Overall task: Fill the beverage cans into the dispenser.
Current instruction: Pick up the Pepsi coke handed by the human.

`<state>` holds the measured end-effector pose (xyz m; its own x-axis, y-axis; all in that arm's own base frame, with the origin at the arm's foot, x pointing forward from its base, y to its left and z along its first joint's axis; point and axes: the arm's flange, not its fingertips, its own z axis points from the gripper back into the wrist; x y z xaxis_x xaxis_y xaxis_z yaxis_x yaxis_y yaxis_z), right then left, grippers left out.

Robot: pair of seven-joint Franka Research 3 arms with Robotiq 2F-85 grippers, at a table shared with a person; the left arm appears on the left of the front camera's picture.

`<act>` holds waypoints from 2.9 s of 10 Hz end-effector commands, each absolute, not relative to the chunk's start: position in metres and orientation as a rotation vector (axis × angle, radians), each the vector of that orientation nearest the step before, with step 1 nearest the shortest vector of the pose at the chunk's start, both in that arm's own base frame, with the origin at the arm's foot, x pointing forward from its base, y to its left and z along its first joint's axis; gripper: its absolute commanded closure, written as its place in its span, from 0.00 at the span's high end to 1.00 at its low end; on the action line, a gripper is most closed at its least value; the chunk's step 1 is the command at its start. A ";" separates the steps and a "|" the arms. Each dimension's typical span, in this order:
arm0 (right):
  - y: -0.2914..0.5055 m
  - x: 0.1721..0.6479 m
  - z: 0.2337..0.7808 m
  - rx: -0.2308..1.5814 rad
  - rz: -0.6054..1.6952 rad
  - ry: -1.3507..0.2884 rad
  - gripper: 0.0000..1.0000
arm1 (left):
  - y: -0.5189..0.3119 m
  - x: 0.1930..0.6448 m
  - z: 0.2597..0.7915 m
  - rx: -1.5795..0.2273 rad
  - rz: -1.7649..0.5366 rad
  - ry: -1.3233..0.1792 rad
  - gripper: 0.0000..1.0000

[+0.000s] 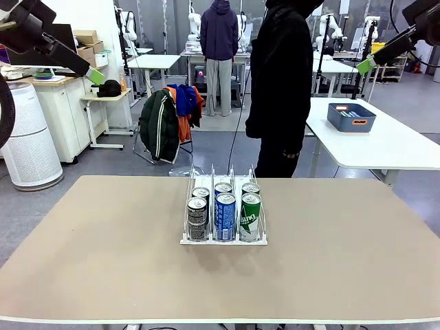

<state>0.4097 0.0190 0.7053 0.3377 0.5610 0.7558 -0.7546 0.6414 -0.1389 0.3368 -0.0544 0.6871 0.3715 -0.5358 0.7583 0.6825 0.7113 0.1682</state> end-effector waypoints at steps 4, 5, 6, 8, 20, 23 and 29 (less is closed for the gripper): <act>0.019 0.410 0.706 0.261 0.875 -0.861 1.00 | -0.059 0.336 0.686 -0.190 -0.768 -0.824 1.00; 0.019 0.410 0.706 0.261 0.875 -0.861 1.00 | -0.063 0.331 0.688 -0.220 -0.775 -0.774 1.00; 0.019 0.410 0.706 0.261 0.875 -0.861 1.00 | -0.067 0.322 0.692 -0.273 -0.803 -0.748 1.00; 0.019 0.410 0.706 0.261 0.875 -0.861 1.00 | -0.066 0.311 0.697 -0.285 -0.815 -0.744 1.00; 0.013 0.357 0.741 0.217 0.947 -0.870 1.00 | -0.050 0.309 0.722 -0.240 -0.841 -0.842 1.00; 0.013 0.357 0.741 0.217 0.947 -0.870 1.00 | -0.050 0.309 0.722 -0.240 -0.841 -0.842 1.00; 0.013 0.357 0.741 0.217 0.947 -0.870 1.00 | -0.050 0.309 0.722 -0.240 -0.841 -0.842 1.00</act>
